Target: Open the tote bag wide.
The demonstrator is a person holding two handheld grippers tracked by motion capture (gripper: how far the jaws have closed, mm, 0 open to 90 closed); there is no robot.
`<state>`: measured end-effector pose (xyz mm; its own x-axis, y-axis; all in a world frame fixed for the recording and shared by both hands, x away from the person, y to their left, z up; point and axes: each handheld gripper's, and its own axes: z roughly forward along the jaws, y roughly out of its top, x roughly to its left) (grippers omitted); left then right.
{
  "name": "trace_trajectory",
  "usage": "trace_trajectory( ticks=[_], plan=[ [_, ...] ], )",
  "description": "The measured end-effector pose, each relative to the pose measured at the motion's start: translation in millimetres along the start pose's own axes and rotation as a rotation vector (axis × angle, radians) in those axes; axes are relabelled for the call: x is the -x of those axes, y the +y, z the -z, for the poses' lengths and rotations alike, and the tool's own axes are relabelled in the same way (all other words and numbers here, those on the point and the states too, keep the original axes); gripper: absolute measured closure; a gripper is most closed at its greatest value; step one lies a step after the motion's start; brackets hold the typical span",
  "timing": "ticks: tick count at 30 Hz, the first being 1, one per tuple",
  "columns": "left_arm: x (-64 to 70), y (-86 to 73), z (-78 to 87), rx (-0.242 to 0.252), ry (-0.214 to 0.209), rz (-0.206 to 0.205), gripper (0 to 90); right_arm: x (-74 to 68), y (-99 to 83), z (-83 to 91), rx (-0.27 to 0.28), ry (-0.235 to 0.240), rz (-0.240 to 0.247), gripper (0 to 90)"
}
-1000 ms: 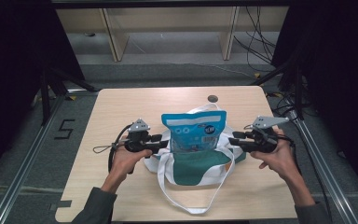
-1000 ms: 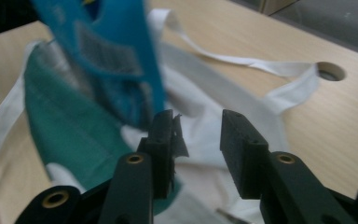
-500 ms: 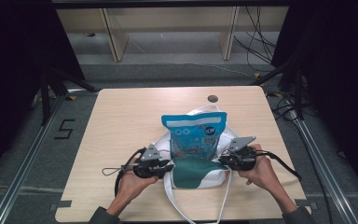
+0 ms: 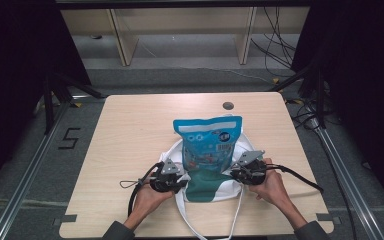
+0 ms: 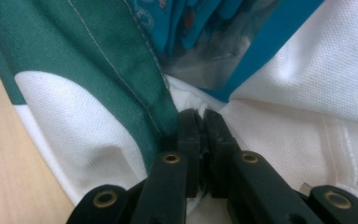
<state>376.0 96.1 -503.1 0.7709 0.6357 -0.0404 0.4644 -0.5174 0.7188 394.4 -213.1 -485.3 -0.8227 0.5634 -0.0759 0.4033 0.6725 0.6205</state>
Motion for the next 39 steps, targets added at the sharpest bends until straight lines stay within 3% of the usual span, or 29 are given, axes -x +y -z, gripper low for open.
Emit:
trace_trajectory(
  ticks=[1, 7, 10, 17, 18, 19, 20, 21, 22, 24, 28, 29, 30, 33, 34, 37, 38, 39],
  plan=[
    [0.0, 0.0, 0.0, 0.000, 0.000, 0.000, 75.1, 1.8, 0.9, -2.5, 0.006, -0.021, 0.001, 87.2],
    [-20.2, 5.9, -8.1, 0.034, 0.022, 0.048, 74.2, 14.3, 9.9, -12.1, 0.023, -0.033, -0.017, 87.0],
    [-26.9, 8.7, -10.5, 0.040, 0.050, 0.050, 73.2, 21.3, 13.5, -16.6, 0.039, -0.033, -0.042, 86.8],
    [-31.6, 13.3, -2.6, 0.065, 0.057, 0.065, 65.5, 24.5, 16.6, -16.8, 0.065, -0.019, -0.080, 81.5],
    [-33.7, 17.0, 6.7, 0.106, 0.042, 0.087, 64.1, 27.5, 17.0, -11.4, 0.091, -0.020, -0.070, 77.4],
    [-33.7, 17.0, 6.7, 0.106, 0.042, 0.087, 62.8, 28.3, 17.4, -9.2, 0.106, -0.017, -0.079, 75.9],
    [-38.9, 19.7, 19.1, 0.168, -0.002, 0.134, 61.7, 29.9, 17.9, -4.3, 0.131, -0.017, -0.093, 72.8],
    [-40.1, 20.3, 22.5, 0.199, -0.005, 0.152, 61.3, 31.3, 18.0, -0.9, 0.145, -0.012, -0.104, 69.8],
    [-43.2, 20.5, 26.9, 0.214, -0.012, 0.149, 61.2, 31.5, 18.3, 2.9, 0.153, -0.002, -0.131, 67.2],
    [-46.6, 18.8, 33.9, 0.223, 0.005, 0.164, 59.9, 36.3, 17.1, 13.1, 0.185, 0.013, -0.143, 64.2],
    [-51.8, 15.9, 42.4, 0.241, 0.013, 0.190, 58.0, 40.0, 16.1, 26.1, 0.230, -0.009, -0.156, 57.7],
    [-53.6, 14.6, 45.2, 0.247, 0.024, 0.196, 58.0, 39.4, 15.6, 31.4, 0.237, -0.011, -0.198, 56.9],
    [-55.0, 13.5, 49.7, 0.247, 0.032, 0.208, 57.1, 46.6, 13.5, 41.3, 0.280, -0.021, -0.212, 55.6],
    [-56.4, 12.2, 54.5, 0.249, 0.039, 0.214, 55.5, 51.7, 11.2, 48.4, 0.305, -0.037, -0.221, 53.7],
    [-57.5, 11.5, 57.6, 0.245, 0.048, 0.214, 52.8, 54.3, 8.8, 55.7, 0.332, -0.039, -0.255, 51.0],
    [-57.2, 9.8, 60.6, 0.239, 0.054, 0.224, 48.7, 57.0, 5.2, 64.8, 0.343, -0.053, -0.276, 49.6],
    [-57.0, 9.0, 61.6, 0.230, 0.064, 0.217, 47.5, 58.7, 4.2, 66.2, 0.346, -0.062, -0.254, 49.2],
    [-57.1, 7.9, 61.3, 0.229, 0.056, 0.220, 46.4, 56.8, 3.4, 68.1, 0.347, -0.060, -0.280, 48.6]
  ],
)
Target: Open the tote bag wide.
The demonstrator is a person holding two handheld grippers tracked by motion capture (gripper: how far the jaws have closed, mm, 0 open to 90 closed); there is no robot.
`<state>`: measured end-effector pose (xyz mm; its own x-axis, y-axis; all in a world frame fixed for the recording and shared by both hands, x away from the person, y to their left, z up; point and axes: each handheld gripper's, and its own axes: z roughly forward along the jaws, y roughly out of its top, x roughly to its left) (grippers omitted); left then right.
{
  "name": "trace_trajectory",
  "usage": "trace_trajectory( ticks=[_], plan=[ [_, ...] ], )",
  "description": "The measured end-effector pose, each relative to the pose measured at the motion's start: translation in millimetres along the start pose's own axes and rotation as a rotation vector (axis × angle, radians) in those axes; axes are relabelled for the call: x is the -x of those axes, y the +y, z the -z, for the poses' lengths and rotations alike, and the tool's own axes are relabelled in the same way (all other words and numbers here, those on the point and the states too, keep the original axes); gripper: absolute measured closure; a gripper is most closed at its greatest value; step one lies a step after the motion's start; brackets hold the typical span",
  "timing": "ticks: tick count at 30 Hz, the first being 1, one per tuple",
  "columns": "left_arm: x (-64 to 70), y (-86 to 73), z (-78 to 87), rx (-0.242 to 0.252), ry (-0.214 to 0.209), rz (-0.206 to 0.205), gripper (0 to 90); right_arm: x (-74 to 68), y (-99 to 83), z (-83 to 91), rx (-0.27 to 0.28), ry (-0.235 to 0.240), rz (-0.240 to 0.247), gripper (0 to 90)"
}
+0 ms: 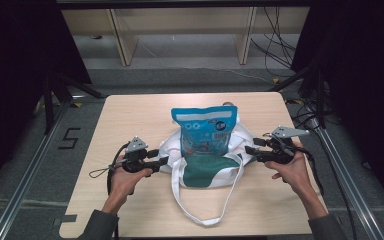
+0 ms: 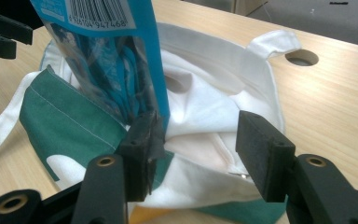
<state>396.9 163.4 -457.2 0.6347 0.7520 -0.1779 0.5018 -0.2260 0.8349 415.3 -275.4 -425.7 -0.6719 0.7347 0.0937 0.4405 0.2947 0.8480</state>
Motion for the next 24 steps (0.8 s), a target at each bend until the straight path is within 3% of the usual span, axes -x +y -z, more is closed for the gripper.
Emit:
trace_trajectory(
  ticks=[2, 4, 6, 8, 9, 12, 14, 15, 16, 17, 18, 22, 23, 24],
  plan=[
    [0.4, -1.7, 0.4, -0.006, 0.001, 0.009, 45.3, 0.9, -0.5, 0.9, 0.010, -0.002, 0.005, 48.2],
    [-0.3, -4.0, 3.1, -0.032, 0.003, -0.012, 42.3, 0.3, -1.8, 7.0, -0.004, -0.002, -0.011, 47.2],
    [1.4, -6.1, 3.6, -0.023, 0.002, 0.015, 41.0, 0.8, -3.7, 7.3, 0.014, -0.006, -0.009, 46.4],
    [1.5, -6.9, 4.6, -0.023, 0.002, 0.009, 40.5, 2.1, -3.8, 9.4, 0.001, -0.003, 0.005, 46.1],
    [1.2, -7.2, 6.9, -0.038, 0.011, 0.000, 39.9, 1.0, -5.3, 10.7, 0.002, -0.008, -0.015, 45.6],
    [2.6, -10.0, 9.6, -0.017, 0.003, 0.025, 38.6, 1.6, -8.8, 15.1, -0.009, -0.017, -0.019, 44.4],
    [1.5, -10.3, 12.2, -0.042, -0.001, 0.011, 38.5, 2.1, -9.4, 15.6, 0.004, -0.024, -0.015, 44.4],
    [2.8, -12.0, 11.1, -0.016, 0.001, 0.025, 38.1, 1.5, -10.7, 16.7, 0.014, -0.020, -0.025, 44.2],
    [3.0, -13.1, 11.6, -0.023, -0.003, 0.024, 38.0, 1.6, -10.3, 18.8, -0.001, -0.018, -0.025, 44.1],
    [3.0, -13.1, 11.6, -0.023, -0.003, 0.024, 37.8, 2.9, -10.9, 17.7, 0.021, -0.030, 0.002, 44.0],
    [3.3, -14.3, 11.8, -0.025, -0.004, 0.029, 37.6, -0.3, -11.4, 18.9, -0.005, -0.006, -0.043, 43.9],
    [3.7, -16.3, 14.4, -0.029, -0.008, 0.028, 37.2, -0.4, -12.4, 20.5, -0.002, -0.018, -0.022, 43.5],
    [4.0, -16.8, 15.0, -0.023, -0.003, 0.028, 37.2, 1.3, -12.7, 20.3, 0.003, -0.019, 0.004, 43.4],
    [3.5, -17.5, 15.9, -0.024, -0.007, 0.027, 36.1, -1.1, -14.0, 20.4, 0.004, -0.021, -0.024, 43.2]
  ],
)
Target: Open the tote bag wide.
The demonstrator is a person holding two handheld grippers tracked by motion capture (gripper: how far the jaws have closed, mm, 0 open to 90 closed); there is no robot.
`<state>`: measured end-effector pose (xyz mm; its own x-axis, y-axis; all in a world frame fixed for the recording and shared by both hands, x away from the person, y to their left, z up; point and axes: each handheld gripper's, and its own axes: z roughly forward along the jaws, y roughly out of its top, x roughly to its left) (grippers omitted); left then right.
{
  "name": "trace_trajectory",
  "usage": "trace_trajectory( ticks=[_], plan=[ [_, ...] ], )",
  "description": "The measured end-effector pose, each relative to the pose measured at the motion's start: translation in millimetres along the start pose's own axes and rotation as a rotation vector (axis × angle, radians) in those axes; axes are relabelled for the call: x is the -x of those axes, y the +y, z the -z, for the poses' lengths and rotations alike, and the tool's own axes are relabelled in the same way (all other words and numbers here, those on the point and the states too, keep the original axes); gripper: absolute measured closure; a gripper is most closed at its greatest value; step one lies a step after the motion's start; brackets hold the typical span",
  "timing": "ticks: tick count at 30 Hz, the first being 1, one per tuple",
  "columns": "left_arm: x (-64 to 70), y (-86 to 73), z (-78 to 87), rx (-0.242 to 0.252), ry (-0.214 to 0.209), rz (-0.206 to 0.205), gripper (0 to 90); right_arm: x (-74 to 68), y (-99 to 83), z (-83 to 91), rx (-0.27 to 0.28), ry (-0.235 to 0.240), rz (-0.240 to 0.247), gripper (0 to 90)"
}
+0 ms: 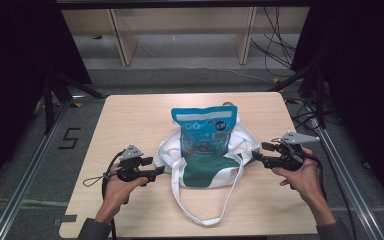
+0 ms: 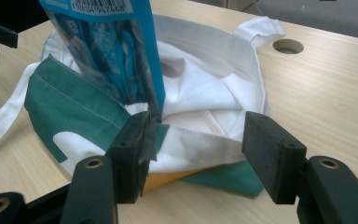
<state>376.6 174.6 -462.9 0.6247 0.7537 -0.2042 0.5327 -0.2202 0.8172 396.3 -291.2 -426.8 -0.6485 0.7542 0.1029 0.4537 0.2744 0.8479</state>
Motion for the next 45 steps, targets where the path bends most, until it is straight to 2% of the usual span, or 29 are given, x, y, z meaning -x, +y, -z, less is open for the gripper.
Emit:
trace_trajectory(
  ticks=[2, 3, 8, 9, 10, 11, 12, 13, 14, 15, 17, 18, 19, 20, 21, 22, 24, 25, 28, 31, 33, 35, 36, 38, 39, 41, 42, 43, 45],
  plan=[
    [-0.7, -1.1, 1.2, -0.004, -0.004, -0.003, 35.7, 0.4, -0.9, 0.0, 0.004, 0.003, 0.006, 42.8],
    [-0.5, -1.8, 1.4, -0.006, -0.006, 0.002, 35.1, -0.4, -0.8, 1.9, -0.021, 0.004, -0.003, 42.3],
    [0.4, -3.9, 3.2, -0.004, -0.012, 0.012, 32.2, -1.6, -4.4, 1.0, -0.003, 0.004, -0.010, 41.2],
    [0.4, -3.9, 3.2, -0.004, -0.012, 0.012, 31.9, 0.8, -4.5, 1.4, -0.005, 0.000, 0.016, 41.0],
    [1.3, -5.3, 3.0, -0.005, -0.015, 0.018, 31.9, 0.8, -4.5, 1.4, -0.005, 0.000, 0.016, 41.0],
    [2.4, -7.7, 1.8, -0.003, -0.015, 0.008, 30.5, 0.0, -6.2, 2.1, -0.032, 0.009, -0.011, 40.8],
    [2.4, -7.7, 1.8, -0.003, -0.015, 0.008, 30.0, 2.2, -7.2, 1.5, -0.012, 0.000, 0.017, 40.8],
    [3.8, -8.7, 1.1, -0.002, -0.016, 0.018, 29.6, 1.5, -7.9, 2.0, -0.024, 0.007, 0.002, 40.8],
    [4.9, -11.0, 1.4, -0.022, -0.012, 0.005, 29.2, 0.8, -9.6, 0.8, -0.021, 0.004, -0.019, 40.7],
    [6.9, -12.4, 0.4, -0.016, -0.017, 0.016, 29.0, 3.3, -9.8, 0.9, -0.028, 0.004, 0.007, 40.7],
    [7.8, -13.7, 0.3, -0.019, -0.018, 0.010, 28.5, 4.0, -10.9, 0.5, -0.029, 0.000, 0.002, 40.7],
    [9.4, -15.3, 0.3, -0.020, -0.020, 0.018, 28.3, 5.5, -12.8, -0.4, -0.019, -0.014, 0.026, 40.6],
    [10.7, -16.6, 0.5, -0.015, -0.017, 0.020, 28.2, 2.8, -13.1, 0.3, -0.048, 0.000, -0.007, 40.5],
    [11.5, -17.6, 0.9, -0.017, -0.021, 0.017, 28.0, 4.2, -13.5, -1.1, -0.036, 0.004, 0.012, 40.4],
    [14.1, -19.6, 1.7, -0.011, -0.013, 0.014, 27.7, 2.0, -13.8, -1.0, -0.038, 0.002, -0.001, 40.5],
    [13.9, -20.2, 3.0, -0.018, -0.007, -0.005, 27.4, 3.2, -13.6, -1.3, -0.034, -0.004, 0.020, 40.4],
    [15.8, -21.5, 4.3, -0.017, -0.002, -0.006, 26.6, 3.5, -13.4, -1.2, -0.033, -0.006, 0.025, 40.4],
    [16.7, -22.9, 6.3, -0.025, 0.003, -0.013, 26.1, 2.0, -13.5, 0.1, -0.038, -0.007, -0.001, 40.3],
    [20.8, -27.5, 8.6, -0.006, -0.002, -0.006, 25.9, 1.8, -14.0, 0.4, -0.030, 0.000, -0.009, 40.1],
    [23.1, -32.4, 10.8, -0.017, 0.009, -0.024, 25.2, 2.7, -14.5, 2.0, -0.031, -0.009, 0.025, 39.8],
    [23.9, -36.8, 12.6, -0.021, 0.024, -0.044, 24.9, -0.6, -16.2, 2.0, -0.041, -0.011, 0.011, 39.4],
    [23.9, -39.2, 13.0, -0.015, 0.028, -0.040, 24.7, -0.2, -16.3, 2.3, -0.043, -0.008, 0.023, 39.2],
    [23.8, -42.5, 14.8, -0.015, 0.050, -0.039, 24.3, -2.7, -17.4, 3.0, -0.050, -0.017, 0.013, 39.0],
    [22.6, -44.1, 16.6, -0.030, 0.054, -0.052, 23.9, -3.6, -17.8, 3.5, -0.056, -0.017, 0.007, 39.0],
    [22.5, -48.1, 18.3, -0.031, 0.058, -0.046, 23.8, -3.8, -19.5, 4.3, -0.047, -0.018, 0.034, 38.8],
    [23.3, -51.4, 19.3, -0.023, 0.061, -0.039, 23.6, -5.5, -21.0, 5.9, -0.056, -0.018, 0.039, 38.7],
    [23.1, -52.9, 20.9, -0.038, 0.066, -0.043, 23.5, -9.5, -23.0, 7.1, -0.062, -0.016, 0.008, 38.5],
    [23.1, -52.9, 20.9, -0.038, 0.066, -0.043, 23.4, -9.5, -23.0, 7.1, -0.062, -0.016, 0.008, 38.5],
    [26.1, -56.1, 21.6, -0.028, 0.061, -0.040, 23.2, -10.3, -28.5, 9.6, -0.067, -0.014, 0.039, 38.0]
  ],
)
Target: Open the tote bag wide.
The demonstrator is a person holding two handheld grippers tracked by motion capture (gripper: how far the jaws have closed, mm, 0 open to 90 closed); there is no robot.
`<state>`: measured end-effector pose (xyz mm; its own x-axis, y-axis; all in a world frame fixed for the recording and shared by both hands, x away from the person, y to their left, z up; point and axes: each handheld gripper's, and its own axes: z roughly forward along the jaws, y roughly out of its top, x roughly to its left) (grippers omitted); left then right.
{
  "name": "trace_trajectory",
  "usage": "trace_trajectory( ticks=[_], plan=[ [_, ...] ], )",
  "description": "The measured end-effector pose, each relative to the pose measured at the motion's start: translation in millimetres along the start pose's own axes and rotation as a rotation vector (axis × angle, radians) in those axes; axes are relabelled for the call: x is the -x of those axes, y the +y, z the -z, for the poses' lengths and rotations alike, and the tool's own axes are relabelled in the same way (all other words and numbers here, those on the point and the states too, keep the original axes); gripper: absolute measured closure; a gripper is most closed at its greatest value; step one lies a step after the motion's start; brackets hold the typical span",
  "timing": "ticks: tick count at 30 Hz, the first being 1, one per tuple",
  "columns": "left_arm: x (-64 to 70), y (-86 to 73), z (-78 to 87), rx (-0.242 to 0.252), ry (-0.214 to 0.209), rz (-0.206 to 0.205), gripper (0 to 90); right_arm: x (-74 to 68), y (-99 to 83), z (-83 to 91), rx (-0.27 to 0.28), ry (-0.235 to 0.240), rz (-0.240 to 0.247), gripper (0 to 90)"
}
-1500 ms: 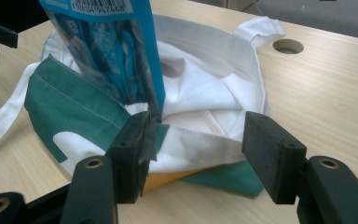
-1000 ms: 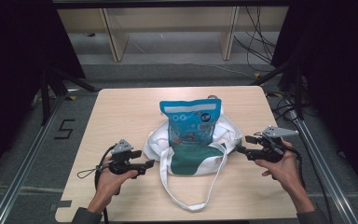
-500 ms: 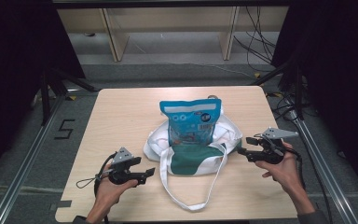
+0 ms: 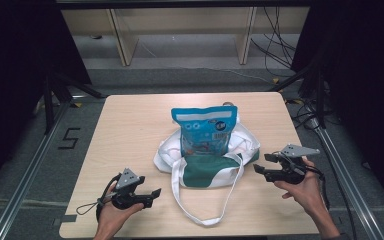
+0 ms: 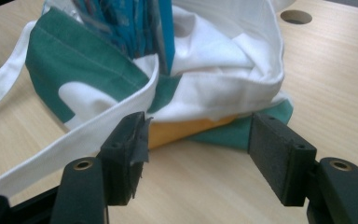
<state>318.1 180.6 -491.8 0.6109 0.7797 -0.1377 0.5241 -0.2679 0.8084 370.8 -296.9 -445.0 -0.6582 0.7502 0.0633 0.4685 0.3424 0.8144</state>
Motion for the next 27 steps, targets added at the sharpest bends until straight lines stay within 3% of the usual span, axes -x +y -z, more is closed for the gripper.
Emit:
trace_trajectory(
  ticks=[1, 3, 4, 12, 15, 18, 20, 21, 22, 23, 24, 25, 26, 27],
  plan=[
    [0.9, -0.6, 1.1, -0.018, 0.004, -0.010, 23.0, -3.0, -2.9, 0.4, -0.002, 0.000, -0.022, 38.0],
    [4.9, -2.3, -0.1, -0.006, 0.000, -0.008, 22.8, -5.4, -9.0, 1.5, -0.021, 0.005, -0.022, 37.8],
    [5.3, -2.5, 0.6, -0.020, 0.001, -0.035, 22.6, -6.4, -11.1, 1.7, -0.022, 0.005, -0.024, 37.7],
    [12.2, -5.8, -0.1, -0.015, -0.007, -0.044, 22.1, -15.9, -31.8, 3.1, -0.042, 0.015, -0.018, 36.8],
    [13.7, -7.3, -0.6, 0.001, -0.006, -0.019, 21.7, -21.6, -36.2, 6.9, -0.055, 0.003, 0.005, 36.2],
    [13.1, -6.9, 0.7, -0.015, -0.001, -0.043, 21.2, -27.8, -39.4, 8.7, -0.067, 0.025, -0.006, 36.2],
    [13.3, -7.6, 1.2, -0.032, -0.005, -0.046, 21.2, -30.2, -41.6, 9.0, -0.061, 0.014, 0.008, 36.2],
    [15.2, -7.8, 0.0, -0.016, -0.005, -0.042, 21.1, -28.5, -42.6, 9.2, -0.069, 0.020, 0.043, 36.0],
    [15.2, -7.8, 0.0, -0.016, -0.005, -0.042, 21.1, -32.2, -43.8, 10.7, -0.079, 0.007, 0.013, 35.9],
    [14.2, -7.8, 1.4, -0.039, -0.007, -0.063, 21.1, -32.2, -43.8, 10.7, -0.079, 0.007, 0.013, 35.9],
    [15.4, -8.3, 0.8, -0.032, -0.006, -0.050, 21.0, -30.9, -44.9, 10.8, -0.073, 0.005, 0.047, 35.9],
    [17.1, -8.6, -0.7, -0.008, -0.011, -0.044, 21.0, -35.3, -46.4, 12.1, -0.085, 0.007, 0.012, 35.8],
    [17.7, -8.8, -0.8, -0.008, -0.011, -0.041, 21.0, -34.7, -47.6, 13.3, -0.078, 0.008, 0.052, 35.8],
    [18.7, -9.5, -0.4, -0.015, -0.011, -0.043, 21.0, -36.9, -48.6, 13.9, -0.080, 0.008, 0.035, 35.8]
  ],
)
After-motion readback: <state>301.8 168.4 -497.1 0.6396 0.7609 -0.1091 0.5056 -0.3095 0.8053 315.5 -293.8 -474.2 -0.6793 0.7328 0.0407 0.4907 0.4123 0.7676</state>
